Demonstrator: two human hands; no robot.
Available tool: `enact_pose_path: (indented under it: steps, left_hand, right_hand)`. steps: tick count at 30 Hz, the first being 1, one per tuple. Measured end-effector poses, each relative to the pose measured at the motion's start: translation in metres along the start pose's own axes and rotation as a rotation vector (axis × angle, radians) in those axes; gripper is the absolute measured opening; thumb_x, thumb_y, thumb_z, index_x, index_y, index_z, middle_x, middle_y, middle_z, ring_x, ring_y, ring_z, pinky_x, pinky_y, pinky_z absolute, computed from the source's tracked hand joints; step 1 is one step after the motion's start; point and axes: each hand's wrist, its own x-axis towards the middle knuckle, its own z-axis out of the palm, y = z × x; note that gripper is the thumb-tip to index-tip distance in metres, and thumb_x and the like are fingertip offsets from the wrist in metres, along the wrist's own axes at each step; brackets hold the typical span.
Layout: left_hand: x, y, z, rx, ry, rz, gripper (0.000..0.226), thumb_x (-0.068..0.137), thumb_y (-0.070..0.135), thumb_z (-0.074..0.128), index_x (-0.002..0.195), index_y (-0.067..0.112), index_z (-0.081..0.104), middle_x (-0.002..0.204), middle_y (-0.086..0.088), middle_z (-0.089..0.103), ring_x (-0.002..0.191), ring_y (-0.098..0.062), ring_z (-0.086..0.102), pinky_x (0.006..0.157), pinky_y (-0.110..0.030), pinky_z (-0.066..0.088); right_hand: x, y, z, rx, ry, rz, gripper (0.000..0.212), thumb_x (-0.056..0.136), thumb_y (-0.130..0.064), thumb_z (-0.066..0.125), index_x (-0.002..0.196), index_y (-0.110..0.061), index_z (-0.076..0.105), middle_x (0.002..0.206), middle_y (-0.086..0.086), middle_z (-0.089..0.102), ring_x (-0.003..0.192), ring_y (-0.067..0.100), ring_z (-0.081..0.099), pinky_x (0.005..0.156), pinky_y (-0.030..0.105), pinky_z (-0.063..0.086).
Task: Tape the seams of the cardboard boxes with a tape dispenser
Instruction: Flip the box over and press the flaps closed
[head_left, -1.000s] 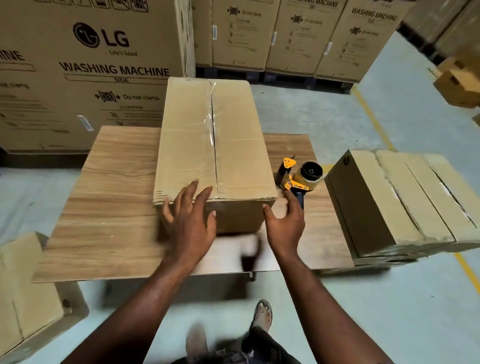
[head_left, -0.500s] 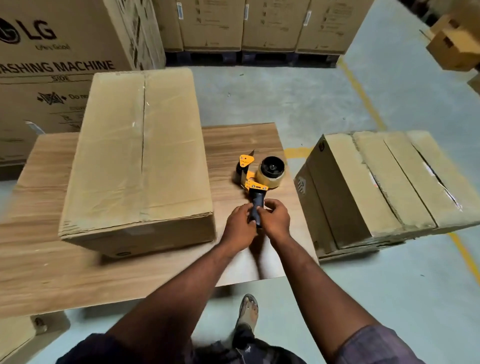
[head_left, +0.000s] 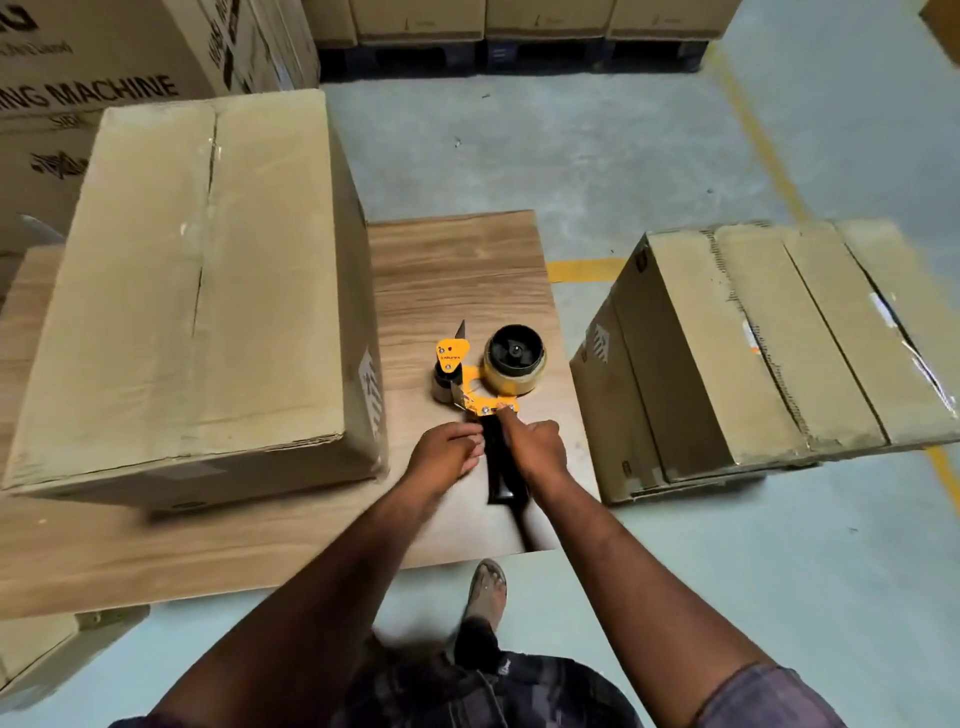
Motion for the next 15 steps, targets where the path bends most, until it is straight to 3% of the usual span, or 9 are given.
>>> enact_pose_path:
  steps: [2,4,6,8,10,15]
  left_hand:
    - [0.001,0.003,-0.005,-0.235,0.116,-0.076,0.031,0.101,0.006,0.048,0.130,-0.002,0.056,0.105,-0.013,0.067,0.092,-0.020,0.066,0.082,-0.026,0.055]
    - [0.002,0.013,-0.008,-0.381,0.163,-0.114,0.036,0.105,0.014,0.045,0.137,-0.003,0.050,0.125,-0.019,0.062,0.115,-0.028,0.062,0.091,-0.031,0.051]
    - [0.002,0.026,-0.009,-0.442,0.159,-0.120,0.039,0.106,0.018,0.044,0.138,-0.004,0.048,0.134,-0.020,0.058,0.127,-0.030,0.057,0.096,-0.032,0.048]
    - [0.000,0.040,-0.008,-0.464,0.139,-0.109,0.038,0.106,0.020,0.044,0.136,-0.003,0.050,0.137,-0.019,0.058,0.128,-0.029,0.056,0.100,-0.032,0.047]
    - [-0.001,0.051,-0.006,-0.498,0.129,-0.105,0.038,0.105,0.021,0.045,0.135,-0.001,0.051,0.139,-0.019,0.057,0.127,-0.028,0.057,0.102,-0.033,0.046]
    - [-0.011,0.074,0.002,-0.724,0.069,-0.136,0.051,0.105,0.036,0.047,0.141,0.000,0.045,0.139,-0.019,0.054,0.129,-0.027,0.054,0.107,-0.035,0.045]
  right_hand:
    - [0.003,-0.008,0.001,0.093,-0.140,0.112,0.080,0.065,-0.073,0.073,0.106,-0.005,0.062,0.098,0.011,0.069,0.087,0.027,0.066,0.068,0.032,0.050]
    - [0.008,-0.012,0.008,0.237,-0.322,0.167,0.088,0.054,-0.069,0.081,0.108,-0.001,0.071,0.102,0.017,0.074,0.073,0.027,0.067,0.071,0.038,0.057]
    - [0.010,-0.015,0.012,0.314,-0.423,0.170,0.069,0.068,-0.059,0.082,0.105,-0.001,0.073,0.091,0.016,0.070,0.059,0.025,0.061,0.064,0.036,0.056]
    - [0.010,-0.017,0.014,0.316,-0.510,0.201,0.043,0.086,-0.053,0.071,0.088,-0.010,0.066,0.071,0.008,0.061,0.052,0.021,0.054,0.056,0.030,0.050]
    - [0.006,-0.021,0.011,0.290,-0.517,0.228,0.041,0.088,-0.054,0.068,0.077,-0.016,0.059,0.060,0.002,0.053,0.048,0.019,0.049,0.053,0.026,0.044]
    - [-0.011,-0.025,0.001,0.301,-0.319,0.076,0.043,0.079,-0.053,0.076,0.082,-0.011,0.069,0.062,0.005,0.060,0.048,0.022,0.052,0.052,0.029,0.046]
